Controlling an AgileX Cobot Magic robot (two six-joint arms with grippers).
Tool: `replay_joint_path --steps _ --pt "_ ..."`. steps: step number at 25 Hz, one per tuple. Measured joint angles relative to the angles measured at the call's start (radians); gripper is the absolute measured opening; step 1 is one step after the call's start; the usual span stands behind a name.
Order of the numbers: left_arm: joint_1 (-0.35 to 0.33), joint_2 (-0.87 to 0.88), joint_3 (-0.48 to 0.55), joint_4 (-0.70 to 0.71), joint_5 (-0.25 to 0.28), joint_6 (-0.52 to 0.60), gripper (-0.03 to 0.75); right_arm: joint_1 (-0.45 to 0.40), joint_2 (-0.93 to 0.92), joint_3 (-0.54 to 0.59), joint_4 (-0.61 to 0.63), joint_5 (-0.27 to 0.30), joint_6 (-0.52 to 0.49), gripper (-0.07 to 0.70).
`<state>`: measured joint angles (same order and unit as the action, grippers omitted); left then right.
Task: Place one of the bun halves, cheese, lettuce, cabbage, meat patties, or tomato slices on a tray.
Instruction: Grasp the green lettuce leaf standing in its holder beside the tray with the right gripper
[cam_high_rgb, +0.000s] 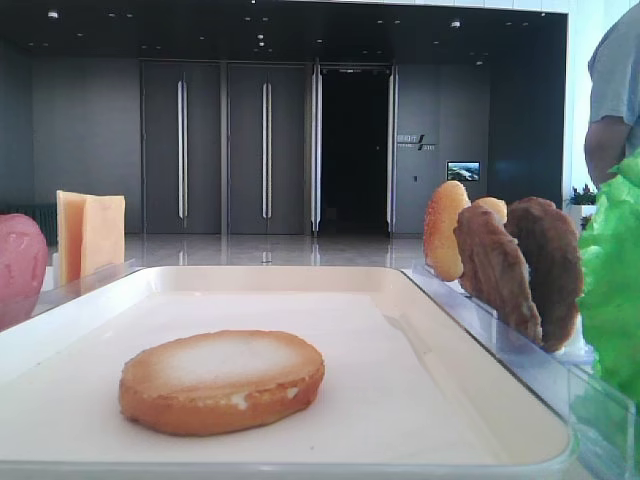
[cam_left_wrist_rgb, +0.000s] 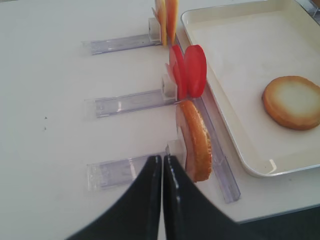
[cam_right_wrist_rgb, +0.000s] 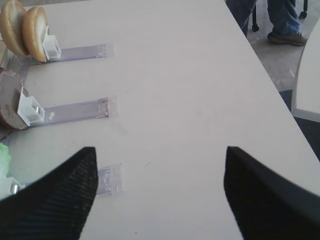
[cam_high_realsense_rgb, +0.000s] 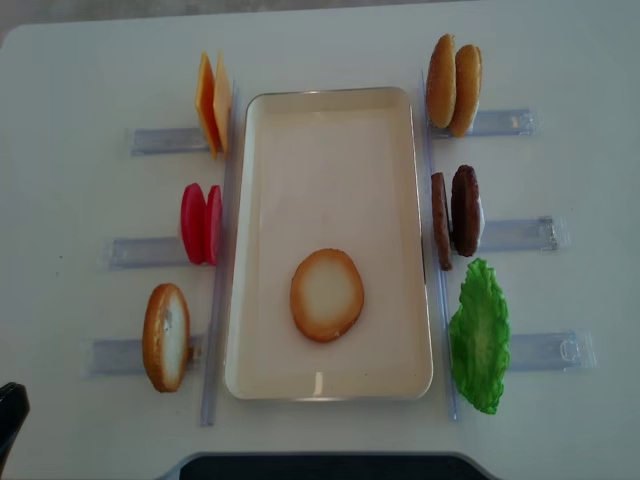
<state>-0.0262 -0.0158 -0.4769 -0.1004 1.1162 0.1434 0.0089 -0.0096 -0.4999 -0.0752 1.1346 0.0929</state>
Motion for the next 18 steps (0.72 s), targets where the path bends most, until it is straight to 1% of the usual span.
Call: replay_joint_path --steps 18 --pt "0.000 0.000 0.000 0.000 0.000 0.000 -0.001 0.000 0.000 0.000 0.000 0.000 0.000 0.531"
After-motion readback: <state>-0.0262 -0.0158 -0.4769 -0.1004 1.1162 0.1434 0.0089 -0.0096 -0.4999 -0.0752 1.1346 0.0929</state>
